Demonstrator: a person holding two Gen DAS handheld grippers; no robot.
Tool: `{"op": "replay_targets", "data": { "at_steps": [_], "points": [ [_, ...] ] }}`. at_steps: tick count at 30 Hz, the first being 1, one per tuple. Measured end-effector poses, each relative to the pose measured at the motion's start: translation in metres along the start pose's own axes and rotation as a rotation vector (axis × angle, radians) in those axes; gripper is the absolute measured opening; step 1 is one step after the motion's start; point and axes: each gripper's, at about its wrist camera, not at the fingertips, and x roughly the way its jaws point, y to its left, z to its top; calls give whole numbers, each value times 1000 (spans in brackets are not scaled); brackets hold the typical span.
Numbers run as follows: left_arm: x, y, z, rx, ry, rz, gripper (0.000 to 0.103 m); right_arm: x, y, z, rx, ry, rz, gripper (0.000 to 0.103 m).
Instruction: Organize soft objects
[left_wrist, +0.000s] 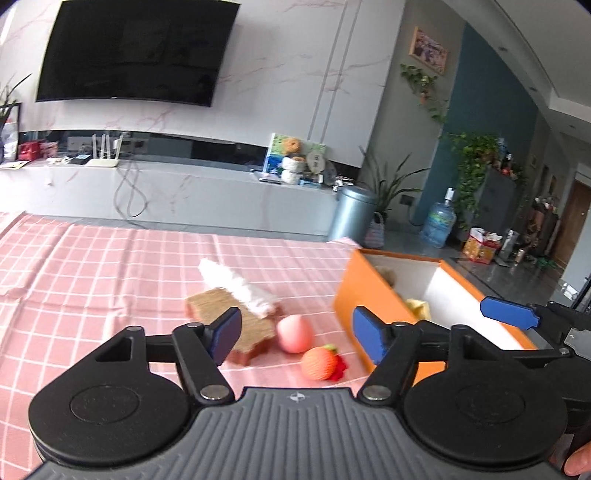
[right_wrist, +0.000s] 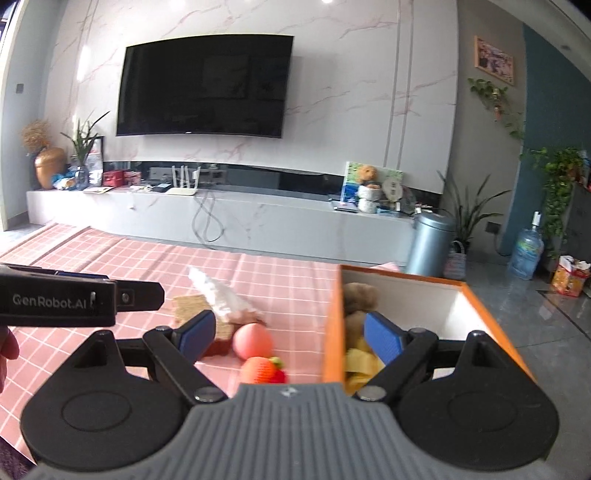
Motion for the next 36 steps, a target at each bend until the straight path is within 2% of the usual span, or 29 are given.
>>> {"op": "replay_targets", "data": {
  "at_steps": [3, 10, 12, 14, 16, 20, 24, 26, 34, 36],
  "points": [
    [-8, 20, -8, -21, 6, 26, 74, 8, 18, -1, -14, 11, 25, 86],
    [-4, 56, -14, -97, 31, 51, 71, 40, 48, -3, -39, 74, 105, 68],
    [0, 62, -17, -109, 44, 53, 71, 47, 54, -7, -51, 90, 114, 67],
    [5, 66, -20, -114, 59, 54, 72, 58, 58, -9, -62, 110, 126, 55],
    [11, 70, -23, -125, 78, 55, 74, 69, 63, -10, -79, 131, 135, 50],
    [24, 79, -27, -154, 110, 57, 78, 90, 65, -13, -103, 159, 138, 35],
    [38, 84, -26, -168, 130, 53, 84, 112, 64, -13, -112, 181, 138, 32],
    [47, 86, -25, -184, 142, 48, 87, 122, 64, -11, -119, 181, 136, 27],
    [76, 88, -20, -214, 186, 21, 87, 167, 66, -9, -181, 199, 101, 11],
    [83, 88, -18, -216, 189, 24, 84, 178, 66, -8, -200, 195, 84, 8]
  ]
}}
